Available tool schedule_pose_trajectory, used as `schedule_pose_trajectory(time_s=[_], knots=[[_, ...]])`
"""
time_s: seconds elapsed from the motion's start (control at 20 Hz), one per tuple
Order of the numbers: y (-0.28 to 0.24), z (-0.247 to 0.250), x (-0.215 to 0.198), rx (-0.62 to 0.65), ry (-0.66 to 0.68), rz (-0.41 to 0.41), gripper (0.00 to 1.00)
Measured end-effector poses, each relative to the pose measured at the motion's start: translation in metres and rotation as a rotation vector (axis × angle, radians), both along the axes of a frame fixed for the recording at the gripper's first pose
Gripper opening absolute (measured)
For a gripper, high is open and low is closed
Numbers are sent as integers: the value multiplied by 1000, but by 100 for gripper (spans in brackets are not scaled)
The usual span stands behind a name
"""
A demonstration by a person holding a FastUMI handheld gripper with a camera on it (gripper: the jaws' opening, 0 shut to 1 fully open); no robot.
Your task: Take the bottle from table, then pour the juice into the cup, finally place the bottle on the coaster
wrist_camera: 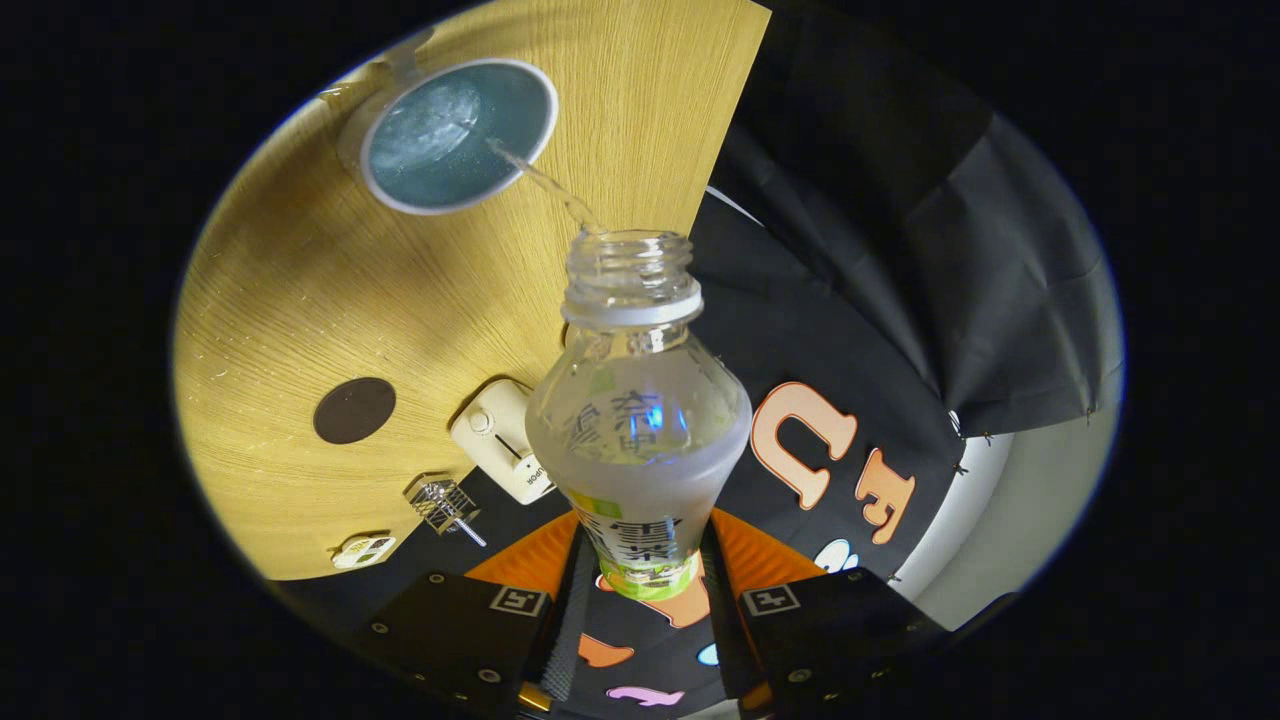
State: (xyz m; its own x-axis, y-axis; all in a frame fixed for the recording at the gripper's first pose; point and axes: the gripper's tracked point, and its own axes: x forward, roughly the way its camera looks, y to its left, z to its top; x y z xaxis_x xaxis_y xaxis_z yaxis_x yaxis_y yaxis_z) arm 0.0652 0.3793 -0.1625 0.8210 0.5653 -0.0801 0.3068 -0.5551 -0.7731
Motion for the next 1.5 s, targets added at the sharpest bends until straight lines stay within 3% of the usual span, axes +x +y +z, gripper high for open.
schedule_pose_trajectory(time_s=[0.6, 0.8, 1.1, 1.5], knots=[[-3, 4, -4, -18, -14, -4, 56], [-9, 1, 1, -1, 18, -41, 56], [-23, -21, 3, 100, 154, -106, 56], [-42, -42, -4, 353, 426, -241, 57]])
